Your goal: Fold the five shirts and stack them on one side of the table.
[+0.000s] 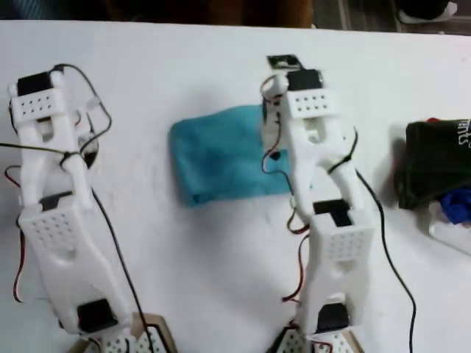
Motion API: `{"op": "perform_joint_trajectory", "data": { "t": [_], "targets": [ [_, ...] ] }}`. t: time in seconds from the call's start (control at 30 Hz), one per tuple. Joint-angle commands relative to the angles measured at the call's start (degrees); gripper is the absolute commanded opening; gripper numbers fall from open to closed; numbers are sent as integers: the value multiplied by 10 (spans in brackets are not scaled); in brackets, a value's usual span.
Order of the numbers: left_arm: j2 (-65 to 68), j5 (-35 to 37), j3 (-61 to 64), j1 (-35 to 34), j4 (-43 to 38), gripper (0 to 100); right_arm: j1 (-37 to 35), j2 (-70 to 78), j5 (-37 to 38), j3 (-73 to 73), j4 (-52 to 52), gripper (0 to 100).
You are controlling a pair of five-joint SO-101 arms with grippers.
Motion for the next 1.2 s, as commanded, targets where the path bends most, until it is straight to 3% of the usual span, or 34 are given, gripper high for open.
{"op": "perform_joint_trajectory", "data": {
  "t": [0.0, 0.33, 0.67, 0.77, 0.87, 1.17],
  "targets": [
    [-6, -10, 4, 14, 4, 46, 10, 36, -6, -32, -23, 343],
    [-7, -9, 90, 15, -38, 46, 14, 216, -72, -200, -21, 343],
    [-7, -10, 88, 16, -41, 46, 5, 305, -92, -248, 7, 337],
    [-7, -10, 88, 20, -41, 46, 4, 306, -91, -250, 7, 247],
    [-10, -10, 88, 21, -41, 46, 5, 309, -92, -251, 7, 19],
    [-14, -10, 88, 21, -40, 46, 6, 309, -89, -251, 8, 19]
  ]
}}
